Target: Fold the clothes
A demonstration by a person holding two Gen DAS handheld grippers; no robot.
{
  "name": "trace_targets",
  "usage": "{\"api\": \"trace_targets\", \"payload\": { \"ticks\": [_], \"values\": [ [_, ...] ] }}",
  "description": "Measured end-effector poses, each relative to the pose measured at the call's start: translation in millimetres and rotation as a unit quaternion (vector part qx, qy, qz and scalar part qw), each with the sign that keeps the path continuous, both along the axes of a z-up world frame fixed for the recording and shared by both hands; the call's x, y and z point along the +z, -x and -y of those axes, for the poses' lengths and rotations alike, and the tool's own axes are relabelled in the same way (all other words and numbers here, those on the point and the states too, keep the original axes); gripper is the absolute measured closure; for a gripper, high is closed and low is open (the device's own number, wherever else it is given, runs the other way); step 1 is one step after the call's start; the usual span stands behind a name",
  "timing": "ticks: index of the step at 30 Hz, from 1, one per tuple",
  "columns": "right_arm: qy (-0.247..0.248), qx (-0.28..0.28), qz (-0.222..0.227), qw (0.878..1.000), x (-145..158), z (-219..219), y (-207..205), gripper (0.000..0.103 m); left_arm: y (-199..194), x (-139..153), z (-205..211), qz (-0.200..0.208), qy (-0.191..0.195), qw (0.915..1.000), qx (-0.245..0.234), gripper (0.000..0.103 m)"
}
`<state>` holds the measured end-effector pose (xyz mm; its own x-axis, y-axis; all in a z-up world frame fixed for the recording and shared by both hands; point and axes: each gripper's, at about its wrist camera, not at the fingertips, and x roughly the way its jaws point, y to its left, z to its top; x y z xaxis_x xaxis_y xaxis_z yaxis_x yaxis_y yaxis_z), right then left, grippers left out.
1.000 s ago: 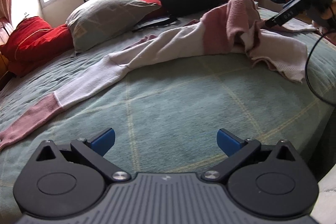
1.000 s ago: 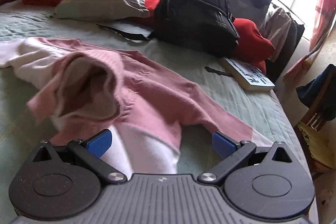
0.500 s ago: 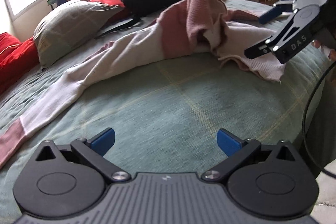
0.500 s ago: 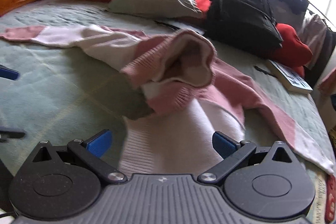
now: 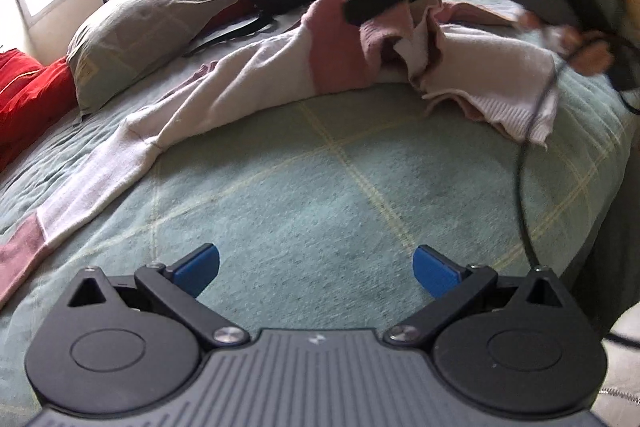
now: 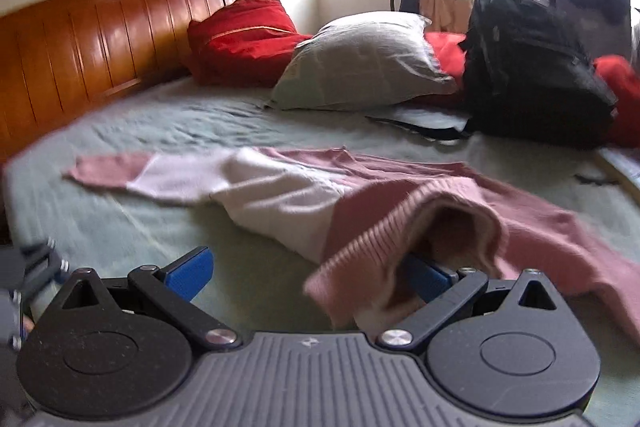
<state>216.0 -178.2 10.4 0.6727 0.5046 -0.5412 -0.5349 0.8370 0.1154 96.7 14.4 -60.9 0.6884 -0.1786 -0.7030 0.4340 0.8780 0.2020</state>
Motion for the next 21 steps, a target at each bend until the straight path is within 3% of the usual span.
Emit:
{"api": "trace_targets", "payload": {
  "ticks": [7, 11, 17, 21],
  "values": [
    [-0.037, -0.020, -0.006, 0.999, -15.0, 0.4, -37.8, 0.000, -0.5, 0.8, -12.9, 0.003, -0.003, 0.9998, 0.020, 0.001],
    [0.004, -0.061, -0.020, 0.998, -18.6, -6.1, -49.8, 0.000, 0.6, 0.5, -18.9, 0.006, -0.004, 0.9996, 0.027, 0.001],
    [-0.033, -0.005, -0.030, 0.999, -16.0, -7.4, -41.4, 0.000, 3.9, 1.8, -29.2, 0.010, 0.000, 0.9994, 0.034, 0.001],
    [-0.085, 0.055, -0.036, 0.994, -0.3, -7.5, -25.5, 0.000, 10.0, 7.4, -41.3, 0.020, 0.001, 0.9989, 0.043, 0.001]
  ]
}}
